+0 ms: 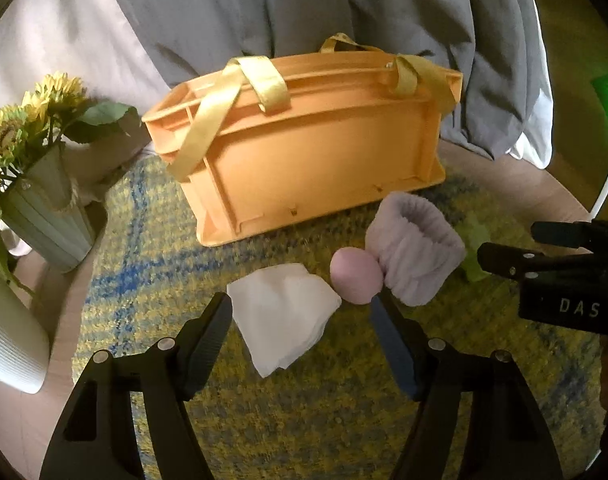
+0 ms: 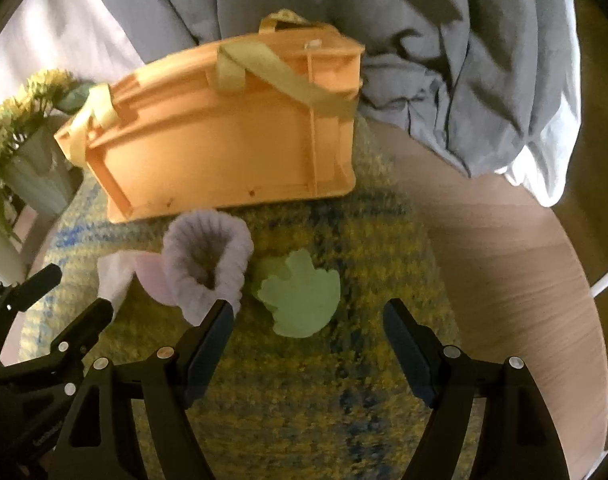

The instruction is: Organize soft objects

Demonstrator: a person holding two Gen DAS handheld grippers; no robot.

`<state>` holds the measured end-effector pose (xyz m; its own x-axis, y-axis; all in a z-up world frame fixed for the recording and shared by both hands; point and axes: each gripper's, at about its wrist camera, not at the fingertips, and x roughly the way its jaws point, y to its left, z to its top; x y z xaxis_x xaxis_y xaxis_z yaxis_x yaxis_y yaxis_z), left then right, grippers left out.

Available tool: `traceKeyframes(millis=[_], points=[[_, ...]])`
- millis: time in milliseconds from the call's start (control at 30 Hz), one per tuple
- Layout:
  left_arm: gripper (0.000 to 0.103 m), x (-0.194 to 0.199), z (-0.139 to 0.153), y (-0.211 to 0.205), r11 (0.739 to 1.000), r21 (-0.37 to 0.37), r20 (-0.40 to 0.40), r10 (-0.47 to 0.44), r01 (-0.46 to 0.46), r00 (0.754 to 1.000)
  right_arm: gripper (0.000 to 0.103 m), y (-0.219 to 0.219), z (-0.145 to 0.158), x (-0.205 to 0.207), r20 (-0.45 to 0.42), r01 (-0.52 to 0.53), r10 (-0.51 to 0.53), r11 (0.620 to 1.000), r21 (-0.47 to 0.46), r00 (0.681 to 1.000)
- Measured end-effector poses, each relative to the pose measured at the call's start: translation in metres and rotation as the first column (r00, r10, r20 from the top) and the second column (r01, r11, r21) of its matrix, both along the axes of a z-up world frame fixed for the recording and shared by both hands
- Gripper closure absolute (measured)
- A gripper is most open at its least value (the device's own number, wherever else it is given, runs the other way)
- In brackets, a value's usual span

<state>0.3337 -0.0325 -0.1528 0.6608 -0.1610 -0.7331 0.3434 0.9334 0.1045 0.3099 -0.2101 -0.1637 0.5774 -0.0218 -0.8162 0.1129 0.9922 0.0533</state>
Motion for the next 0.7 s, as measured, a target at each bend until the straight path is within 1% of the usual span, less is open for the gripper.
traceKeyframes(millis=[100,200,333,500,567,667,700], points=[[0.034,0.003,-0.004,-0.002,1.0,0.005,-0.004,-0.001,0.001,1.0,0.025,-0.002,-0.006,0.003,-0.018,-0.006,0.006,1.0,0.013,1.0],[0.038,0.008,-0.01,-0.003,1.0,0.01,-0.019,-0.003,0.003,1.0,0.025,-0.004,-0.013,0.009,-0.035,-0.01,0.011,1.0,0.023,0.999],[0.041,0.016,-0.014,-0.006,1.0,0.023,-0.021,-0.01,0.01,1.0,0.025,-0.004,-0.02,0.015,-0.04,-0.022,0.023,1.0,0.007,0.999],[0.05,0.024,-0.021,-0.009,1.0,0.023,-0.043,-0.003,0.004,0.999,0.026,-0.006,-0.027,0.027,-0.044,-0.03,0.031,0.999,0.013,0.999],[0.057,0.027,-0.022,-0.009,1.0,0.02,-0.048,-0.001,0.002,0.999,0.03,-0.008,-0.028,0.03,-0.045,-0.03,0.031,0.999,0.017,0.999],[0.064,0.029,-0.023,-0.009,1.0,0.009,-0.057,-0.004,0.004,0.998,0.038,-0.007,-0.03,0.032,-0.04,-0.048,0.049,0.999,0.024,0.998],[0.066,0.029,-0.024,-0.008,1.0,-0.006,-0.065,-0.004,0.004,0.998,0.04,-0.006,-0.03,0.032,-0.037,-0.055,0.056,0.998,0.031,0.998]])
